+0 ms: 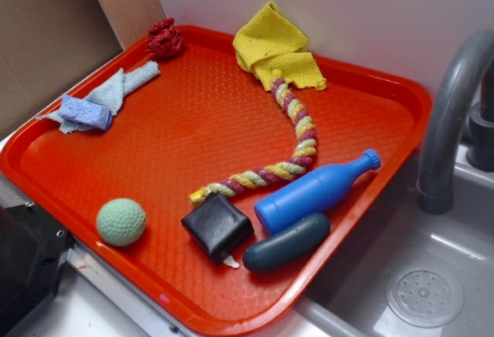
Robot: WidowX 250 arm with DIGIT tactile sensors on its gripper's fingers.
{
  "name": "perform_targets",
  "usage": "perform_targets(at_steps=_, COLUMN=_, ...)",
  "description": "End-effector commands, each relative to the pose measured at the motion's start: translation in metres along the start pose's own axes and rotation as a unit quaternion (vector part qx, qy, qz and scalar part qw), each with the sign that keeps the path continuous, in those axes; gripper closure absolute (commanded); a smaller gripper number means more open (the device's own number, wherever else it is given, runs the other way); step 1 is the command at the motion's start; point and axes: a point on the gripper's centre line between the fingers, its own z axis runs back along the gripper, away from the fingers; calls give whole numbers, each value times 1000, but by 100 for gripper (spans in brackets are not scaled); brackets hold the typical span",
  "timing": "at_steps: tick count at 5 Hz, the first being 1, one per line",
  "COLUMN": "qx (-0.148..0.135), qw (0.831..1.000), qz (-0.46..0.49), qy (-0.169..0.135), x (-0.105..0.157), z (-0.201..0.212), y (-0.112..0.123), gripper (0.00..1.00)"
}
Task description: Grab the green ball.
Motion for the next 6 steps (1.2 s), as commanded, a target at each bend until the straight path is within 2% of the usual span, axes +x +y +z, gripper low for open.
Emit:
perform_targets(at_steps=1, qx=0, qw=1000, qz=0, qy=0, x=0, z=0, y=0, gripper=0)
perform_targets(at_steps=2, qx=23, qw=998, qz=47, qy=37, x=18, z=-52, y=2, gripper=0)
perform_targets(at_steps=3, qx=14, qw=997, qz=16, qy=80, x=15, z=-101, y=-13, gripper=0)
perform_targets(at_steps=4, qx=16, qw=994, qz=-39, qy=99, x=-2, z=-140, y=-27, gripper=0)
perform_targets(at_steps=5, qx=-7, qw=989, qz=-85, qy=117, x=-23, z=-167, y=-42, gripper=0)
perform_targets(at_steps=6, qx=-28, qw=990, qz=-90, qy=103, x=-27, z=-187, y=-51, gripper=0)
